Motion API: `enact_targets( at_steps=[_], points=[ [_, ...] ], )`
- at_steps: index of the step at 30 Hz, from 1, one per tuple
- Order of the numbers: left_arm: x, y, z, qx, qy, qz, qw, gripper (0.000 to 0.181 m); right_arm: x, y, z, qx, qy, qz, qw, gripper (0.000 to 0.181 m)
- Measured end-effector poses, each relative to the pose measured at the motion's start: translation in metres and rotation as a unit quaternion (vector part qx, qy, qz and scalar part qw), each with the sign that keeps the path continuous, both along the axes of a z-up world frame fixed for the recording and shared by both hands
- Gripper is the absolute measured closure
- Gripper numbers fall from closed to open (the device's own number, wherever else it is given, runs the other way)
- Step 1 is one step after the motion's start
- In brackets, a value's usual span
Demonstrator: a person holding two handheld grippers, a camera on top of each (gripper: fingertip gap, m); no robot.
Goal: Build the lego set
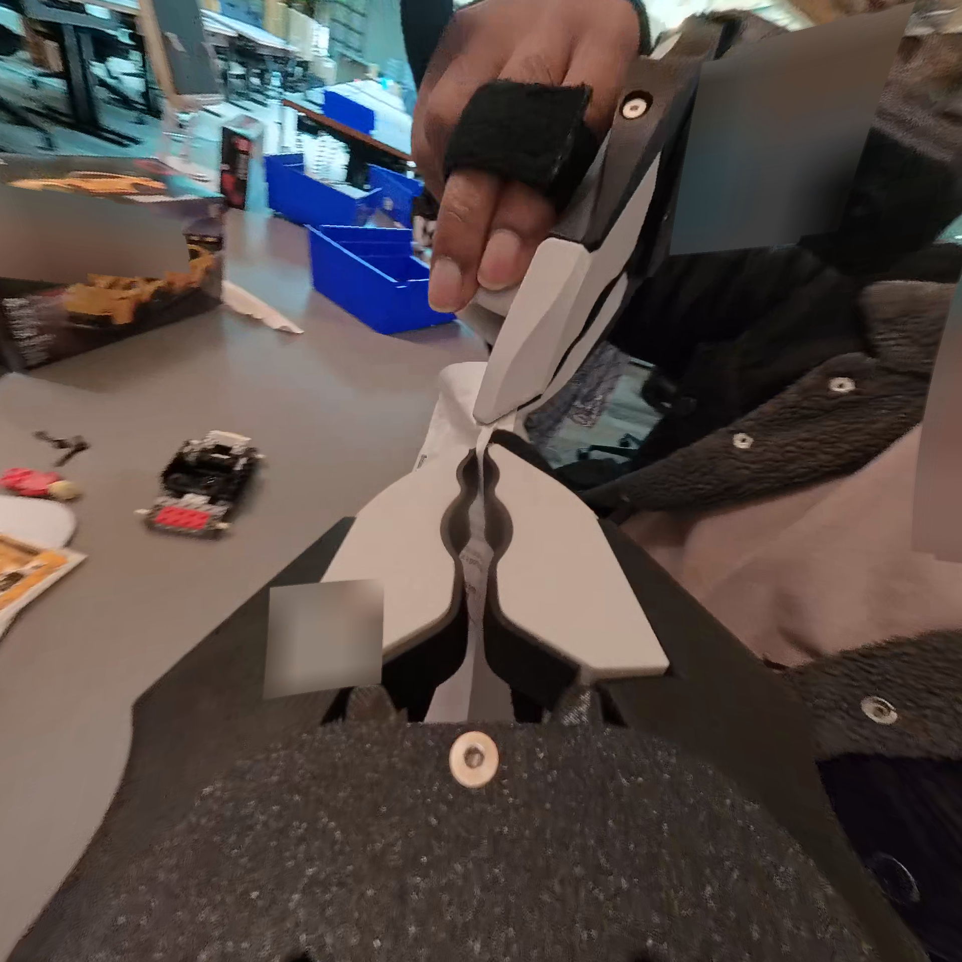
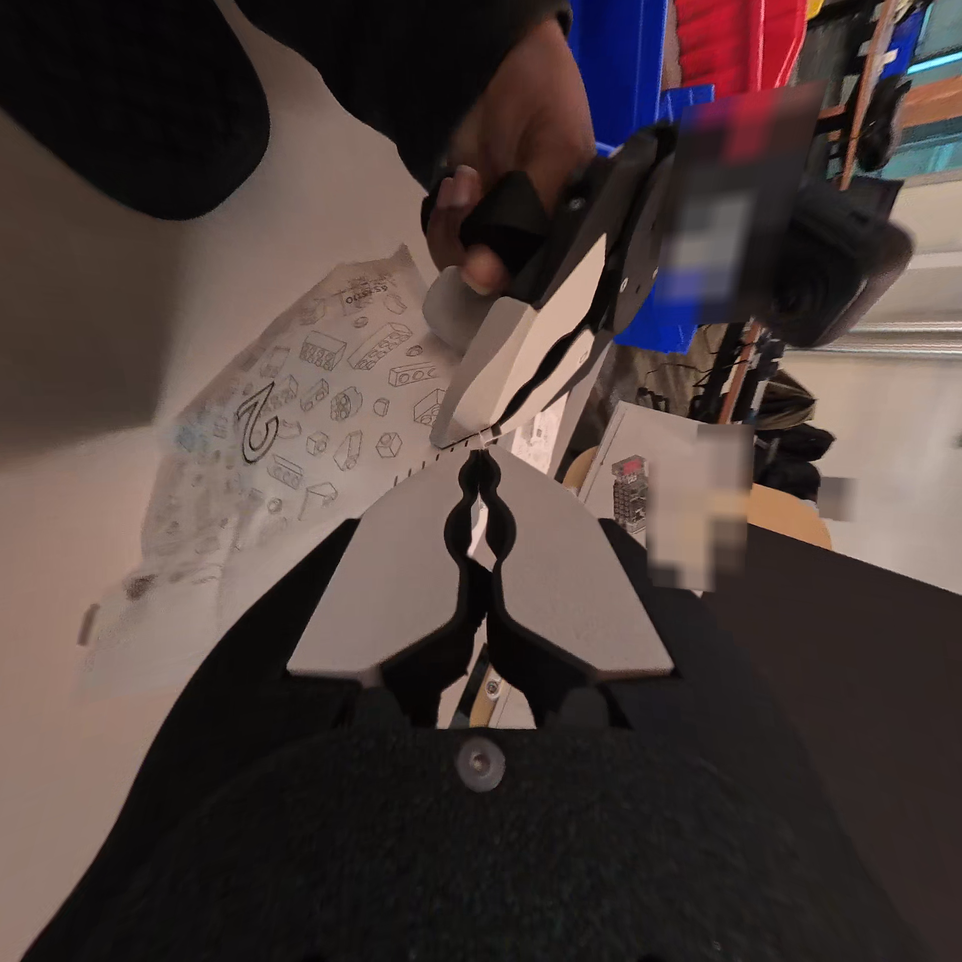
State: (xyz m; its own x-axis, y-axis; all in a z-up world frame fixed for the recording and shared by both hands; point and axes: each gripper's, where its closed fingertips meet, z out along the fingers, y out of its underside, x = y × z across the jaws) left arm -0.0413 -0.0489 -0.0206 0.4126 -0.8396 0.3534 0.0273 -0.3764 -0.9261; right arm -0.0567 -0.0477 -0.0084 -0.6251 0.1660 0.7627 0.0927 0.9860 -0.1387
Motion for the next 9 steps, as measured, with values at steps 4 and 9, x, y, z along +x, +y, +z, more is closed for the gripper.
enact_targets(
  at_steps=[4, 9],
  points=[
    [0.012, -0.008, -0.004, -0.010, -0.012, -0.050, 0.999, 0.181, 0.014, -0.006, -0.005, 0.013, 0.019, 0.018, 1.000, 0.181],
    [-0.001, -0.001, -0.003, -0.027, -0.057, -0.045, 0.997, 0.181, 0.040, -0.007, -0.026, 0.025, -0.008, 0.031, 0.999, 0.181]
  ],
)
